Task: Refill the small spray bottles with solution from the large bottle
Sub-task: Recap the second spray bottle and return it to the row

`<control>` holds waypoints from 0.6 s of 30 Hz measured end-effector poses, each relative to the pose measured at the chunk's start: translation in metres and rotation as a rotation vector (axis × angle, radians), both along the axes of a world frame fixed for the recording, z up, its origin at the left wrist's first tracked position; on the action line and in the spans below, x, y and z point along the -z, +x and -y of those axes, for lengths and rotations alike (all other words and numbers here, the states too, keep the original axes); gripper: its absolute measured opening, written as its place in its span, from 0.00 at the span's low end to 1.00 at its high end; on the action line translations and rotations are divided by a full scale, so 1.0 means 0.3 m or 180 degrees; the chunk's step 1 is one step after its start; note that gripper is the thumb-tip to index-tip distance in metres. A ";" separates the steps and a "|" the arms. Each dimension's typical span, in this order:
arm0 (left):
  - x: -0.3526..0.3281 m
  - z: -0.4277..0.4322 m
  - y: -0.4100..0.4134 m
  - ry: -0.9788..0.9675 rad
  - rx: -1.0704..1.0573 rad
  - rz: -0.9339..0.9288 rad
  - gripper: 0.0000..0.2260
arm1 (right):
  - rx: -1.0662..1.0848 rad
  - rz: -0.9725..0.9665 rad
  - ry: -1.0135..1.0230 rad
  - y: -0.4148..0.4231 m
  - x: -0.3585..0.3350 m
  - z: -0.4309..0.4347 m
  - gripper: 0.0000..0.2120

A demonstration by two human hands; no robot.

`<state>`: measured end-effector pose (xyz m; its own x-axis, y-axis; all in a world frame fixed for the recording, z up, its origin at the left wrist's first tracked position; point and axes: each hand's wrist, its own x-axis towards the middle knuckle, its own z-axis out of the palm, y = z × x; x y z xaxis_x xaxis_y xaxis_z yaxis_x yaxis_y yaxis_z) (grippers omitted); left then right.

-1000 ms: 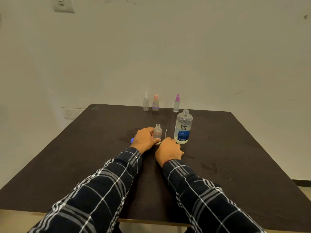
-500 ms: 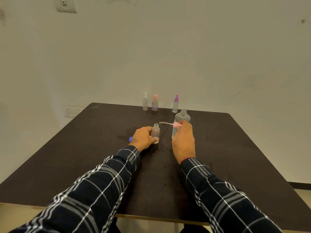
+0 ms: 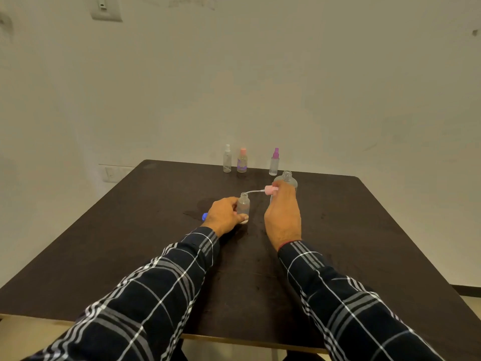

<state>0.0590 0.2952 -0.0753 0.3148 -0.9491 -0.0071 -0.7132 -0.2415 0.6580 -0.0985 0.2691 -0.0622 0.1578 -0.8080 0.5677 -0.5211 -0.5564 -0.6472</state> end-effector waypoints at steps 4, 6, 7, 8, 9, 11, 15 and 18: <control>0.003 -0.001 0.001 -0.0029 0.0017 -0.0029 0.23 | -0.0067 -0.0194 0.0010 0.007 -0.006 -0.004 0.17; 0.005 -0.003 0.001 -0.0053 0.0024 -0.0048 0.22 | -0.0144 -0.0482 0.0075 0.020 -0.031 0.004 0.17; 0.006 -0.003 0.001 -0.0063 0.0027 -0.0054 0.22 | -0.0227 -0.0666 0.0080 0.030 -0.043 0.011 0.17; 0.008 -0.003 0.001 -0.0070 0.0026 -0.0060 0.22 | -0.0335 -0.0855 0.0061 0.041 -0.053 0.018 0.16; 0.011 -0.003 0.003 -0.0091 0.0031 -0.0057 0.21 | -0.0457 -0.1025 0.0050 0.055 -0.060 0.026 0.16; 0.015 -0.003 0.006 -0.0147 0.0039 -0.0048 0.19 | -0.0651 -0.1203 0.0147 0.084 -0.067 0.046 0.14; 0.018 -0.003 0.009 -0.0162 0.0047 -0.0128 0.17 | -0.0723 -0.0993 0.0612 0.130 -0.058 0.071 0.15; 0.016 -0.001 0.008 -0.0135 0.0053 -0.0139 0.17 | -0.0789 -0.0527 0.0897 0.129 -0.039 0.088 0.13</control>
